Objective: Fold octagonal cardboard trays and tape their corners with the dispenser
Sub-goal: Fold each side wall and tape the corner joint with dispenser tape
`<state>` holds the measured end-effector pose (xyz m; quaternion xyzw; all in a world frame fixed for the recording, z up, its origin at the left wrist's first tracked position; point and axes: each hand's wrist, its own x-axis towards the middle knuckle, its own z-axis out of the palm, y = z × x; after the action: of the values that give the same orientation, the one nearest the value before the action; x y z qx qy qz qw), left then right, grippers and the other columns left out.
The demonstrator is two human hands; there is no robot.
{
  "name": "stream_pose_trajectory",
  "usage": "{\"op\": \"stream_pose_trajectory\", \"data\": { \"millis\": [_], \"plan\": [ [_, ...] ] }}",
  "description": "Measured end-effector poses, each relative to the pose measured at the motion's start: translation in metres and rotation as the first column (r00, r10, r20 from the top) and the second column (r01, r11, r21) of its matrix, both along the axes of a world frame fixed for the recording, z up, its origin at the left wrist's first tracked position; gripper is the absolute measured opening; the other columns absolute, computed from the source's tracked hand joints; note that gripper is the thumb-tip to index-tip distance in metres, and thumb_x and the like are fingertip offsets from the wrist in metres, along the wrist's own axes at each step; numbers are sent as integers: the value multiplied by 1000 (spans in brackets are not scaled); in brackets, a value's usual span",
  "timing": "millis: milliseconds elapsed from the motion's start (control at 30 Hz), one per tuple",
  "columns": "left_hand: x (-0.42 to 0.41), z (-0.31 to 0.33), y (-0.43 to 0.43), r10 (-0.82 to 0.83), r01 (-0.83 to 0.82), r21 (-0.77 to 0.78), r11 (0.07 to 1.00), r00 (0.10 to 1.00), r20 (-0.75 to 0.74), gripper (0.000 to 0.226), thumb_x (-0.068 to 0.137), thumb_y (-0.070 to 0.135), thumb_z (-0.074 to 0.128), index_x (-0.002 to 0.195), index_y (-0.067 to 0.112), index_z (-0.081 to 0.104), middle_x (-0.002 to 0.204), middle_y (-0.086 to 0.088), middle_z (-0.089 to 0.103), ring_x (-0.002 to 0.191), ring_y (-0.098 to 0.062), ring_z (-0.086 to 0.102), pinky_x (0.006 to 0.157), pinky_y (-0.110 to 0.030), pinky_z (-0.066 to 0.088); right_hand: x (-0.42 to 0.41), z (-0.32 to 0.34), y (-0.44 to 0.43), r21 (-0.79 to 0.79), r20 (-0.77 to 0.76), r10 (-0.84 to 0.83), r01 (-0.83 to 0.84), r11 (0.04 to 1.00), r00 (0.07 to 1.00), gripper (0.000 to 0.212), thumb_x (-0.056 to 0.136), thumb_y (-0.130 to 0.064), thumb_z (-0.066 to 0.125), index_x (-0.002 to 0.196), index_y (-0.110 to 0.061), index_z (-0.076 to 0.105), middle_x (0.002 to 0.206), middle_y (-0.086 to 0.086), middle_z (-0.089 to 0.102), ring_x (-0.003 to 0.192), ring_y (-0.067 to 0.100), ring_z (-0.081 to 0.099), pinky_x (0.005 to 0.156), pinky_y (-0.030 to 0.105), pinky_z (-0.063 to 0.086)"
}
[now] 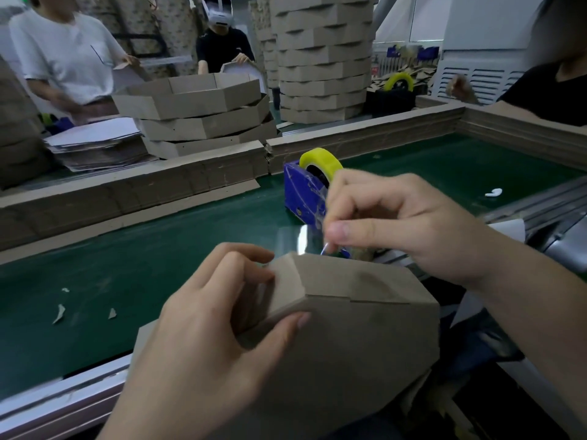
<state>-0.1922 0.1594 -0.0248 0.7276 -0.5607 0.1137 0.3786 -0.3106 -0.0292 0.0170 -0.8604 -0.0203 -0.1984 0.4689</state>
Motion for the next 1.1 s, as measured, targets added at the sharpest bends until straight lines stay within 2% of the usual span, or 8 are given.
{"op": "stream_pose_trajectory", "data": {
  "millis": [167, 367, 433, 533, 633, 700, 867, 1100],
  "plan": [
    [0, -1, 0, -8, 9, -57, 998, 1000, 13, 40, 69, 52, 71, 73, 19, 50, 102, 10, 64, 87, -8, 64, 66, -22, 47, 14, 2, 12, 115, -266, 131, -103, 988, 955, 23, 86, -12, 65, 64, -17, 66, 72, -5, 56, 71, 15, 50, 71, 28, 40],
    [-2, -7, 5, -55, 48, -145, 988, 997, -45, 41, 71, 44, 73, 74, 21, 39, 119, 9, 63, 107, -4, 64, 74, -25, 53, 15, 3, 11, 121, -356, 113, -74, 990, 928, 28, 87, -8, 65, 60, -17, 65, 67, -5, 60, 65, 3, 53, 65, 14, 40],
    [0, -6, -1, -71, 63, -155, 986, 996, -49, 35, 74, 35, 74, 80, 20, 43, 124, 6, 61, 113, -7, 62, 79, -25, 54, 15, 3, 11, 122, -361, 110, -70, 990, 926, 25, 84, -14, 66, 59, -18, 66, 66, -6, 60, 65, 2, 54, 64, 14, 40],
    [7, -5, -6, -69, 48, -119, 992, 982, -177, 22, 75, 10, 77, 87, 20, 61, 117, 4, 64, 117, -15, 61, 82, -21, 51, 17, 3, 10, 107, -371, 97, -61, 992, 924, 25, 83, -16, 65, 59, -20, 67, 66, -6, 61, 63, 3, 53, 60, 13, 39],
    [-1, -5, 0, -111, 114, -84, 990, 993, 32, 14, 79, 29, 70, 88, 19, 70, 127, 1, 62, 112, -7, 63, 87, -21, 51, 17, 3, 8, 89, -393, 81, -49, 995, 916, 24, 81, -18, 68, 57, -19, 67, 65, -5, 61, 61, 4, 51, 57, 12, 38],
    [-4, -7, 7, -115, 117, -66, 991, 993, 39, 16, 80, 33, 68, 82, 17, 72, 124, 0, 64, 108, -6, 64, 84, -21, 52, 17, 4, 8, 68, -417, 60, -35, 997, 907, 29, 85, -17, 67, 55, -21, 67, 63, -6, 62, 58, -1, 52, 56, 7, 37],
    [-6, -5, 4, -80, 85, -95, 992, 996, 46, 17, 80, 33, 69, 76, 16, 68, 117, 3, 66, 99, -7, 66, 73, -23, 52, 16, 9, 9, -62, -515, -32, 0, 998, 857, 34, 80, -42, 66, 50, -27, 66, 54, -15, 62, 54, -6, 54, 55, 4, 36],
    [-7, -7, 4, -76, 78, -92, 993, 997, 27, 20, 79, 33, 70, 72, 15, 65, 114, 5, 66, 94, -6, 65, 74, -18, 50, 16, 12, 4, -239, -610, -149, -1, 971, 778, 42, 71, -68, 60, 49, -34, 68, 43, -17, 52, 46, -5, 49, 49, 4, 33]
  ]
}}
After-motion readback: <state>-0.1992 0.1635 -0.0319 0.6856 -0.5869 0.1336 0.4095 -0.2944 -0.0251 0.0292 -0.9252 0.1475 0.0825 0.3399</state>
